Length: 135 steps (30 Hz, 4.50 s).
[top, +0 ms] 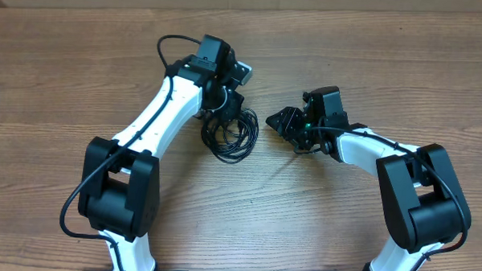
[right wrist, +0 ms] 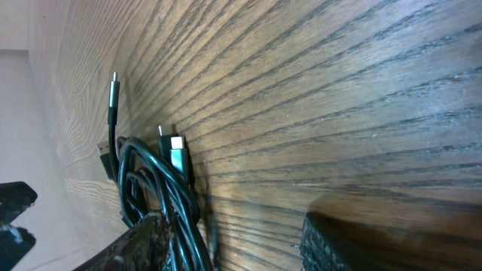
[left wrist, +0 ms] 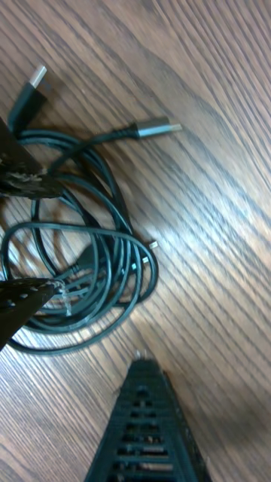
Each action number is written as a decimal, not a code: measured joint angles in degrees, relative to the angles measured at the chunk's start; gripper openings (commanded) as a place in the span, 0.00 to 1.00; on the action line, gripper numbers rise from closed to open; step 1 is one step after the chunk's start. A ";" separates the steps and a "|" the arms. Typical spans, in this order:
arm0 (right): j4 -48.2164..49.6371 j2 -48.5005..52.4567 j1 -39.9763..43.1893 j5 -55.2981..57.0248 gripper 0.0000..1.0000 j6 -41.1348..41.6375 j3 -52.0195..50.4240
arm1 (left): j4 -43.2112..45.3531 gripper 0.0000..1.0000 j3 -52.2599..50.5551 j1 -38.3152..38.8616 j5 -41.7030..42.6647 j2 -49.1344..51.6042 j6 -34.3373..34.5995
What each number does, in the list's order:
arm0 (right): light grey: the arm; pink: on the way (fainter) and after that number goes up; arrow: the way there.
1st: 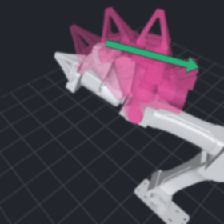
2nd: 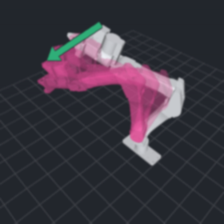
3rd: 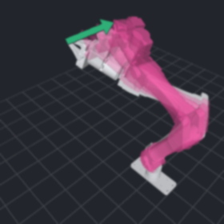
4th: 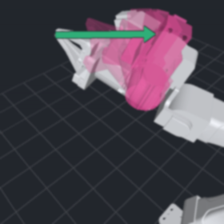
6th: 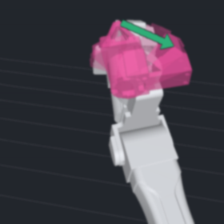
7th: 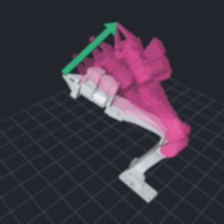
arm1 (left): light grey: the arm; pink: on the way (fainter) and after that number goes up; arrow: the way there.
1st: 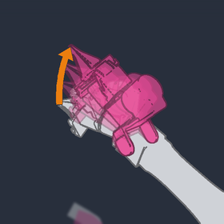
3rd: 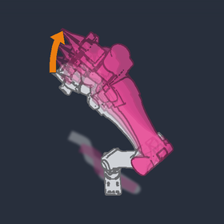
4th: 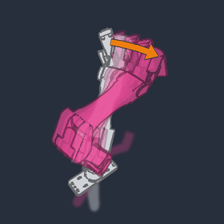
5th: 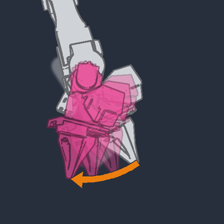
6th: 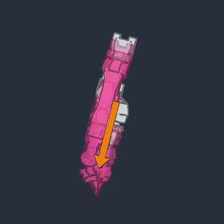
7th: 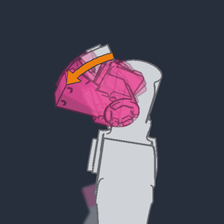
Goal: Untangle cables
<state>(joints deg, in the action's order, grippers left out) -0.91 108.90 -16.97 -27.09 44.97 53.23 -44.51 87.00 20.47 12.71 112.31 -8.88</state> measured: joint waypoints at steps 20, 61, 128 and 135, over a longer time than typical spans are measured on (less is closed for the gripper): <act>-0.11 0.00 0.00 0.11 0.55 -0.02 0.00 | 2.08 0.04 -0.09 2.43 -6.56 9.11 0.22; 4.94 0.39 -3.48 -1.14 0.75 -9.57 -0.42 | -2.08 0.04 4.15 2.43 8.74 -17.16 1.73; 5.51 0.37 -3.50 0.96 0.77 -7.45 -0.42 | -22.34 0.04 2.47 -7.37 -26.73 1.64 61.18; 5.49 0.37 -3.50 0.96 0.77 -7.43 -0.42 | -21.86 0.04 1.49 -7.34 -27.10 2.91 62.36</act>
<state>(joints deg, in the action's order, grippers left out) 4.58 109.27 -20.47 -26.13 37.54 52.82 -66.37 88.49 13.13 -14.39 115.22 53.47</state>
